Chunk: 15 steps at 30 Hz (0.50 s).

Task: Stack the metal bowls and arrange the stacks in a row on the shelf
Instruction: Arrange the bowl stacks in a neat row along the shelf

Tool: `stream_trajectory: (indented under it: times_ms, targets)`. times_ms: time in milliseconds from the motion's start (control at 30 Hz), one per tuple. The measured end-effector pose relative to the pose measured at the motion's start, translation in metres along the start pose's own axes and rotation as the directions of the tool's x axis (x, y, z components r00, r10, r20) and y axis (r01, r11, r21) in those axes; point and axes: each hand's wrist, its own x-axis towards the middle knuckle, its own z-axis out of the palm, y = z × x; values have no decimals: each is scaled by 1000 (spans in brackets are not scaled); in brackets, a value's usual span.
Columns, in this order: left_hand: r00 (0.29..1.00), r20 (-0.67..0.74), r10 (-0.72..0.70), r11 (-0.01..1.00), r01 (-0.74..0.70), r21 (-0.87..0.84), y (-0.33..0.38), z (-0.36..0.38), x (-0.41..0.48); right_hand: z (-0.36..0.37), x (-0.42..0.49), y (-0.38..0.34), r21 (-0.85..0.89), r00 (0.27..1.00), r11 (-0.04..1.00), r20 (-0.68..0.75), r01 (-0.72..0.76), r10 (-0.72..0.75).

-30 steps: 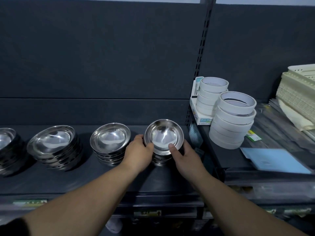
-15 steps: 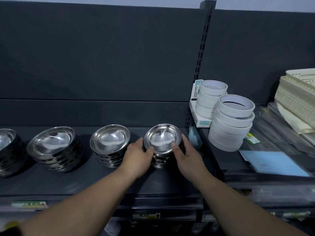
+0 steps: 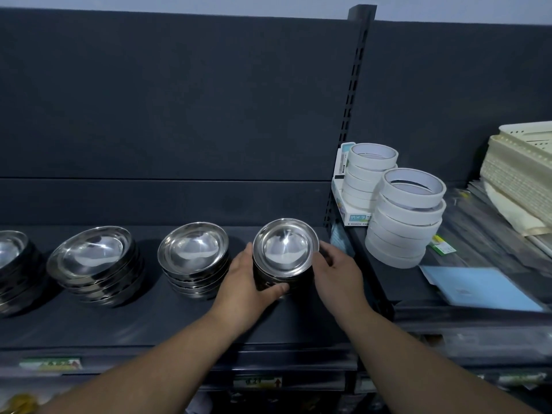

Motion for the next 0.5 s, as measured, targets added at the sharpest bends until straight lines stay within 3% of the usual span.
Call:
stream_trajectory:
  times_ms: [233, 500]
  targets:
    - [993, -98, 61, 990, -72, -119, 1, -3, 6, -1, 2, 1, -39, 1000, 999, 12, 11, -11]
    - [998, -60, -19, 991, 11, -131, -5, -1, 7, -3, 4, 7, -103, 1000, 995, 13, 12, -11]
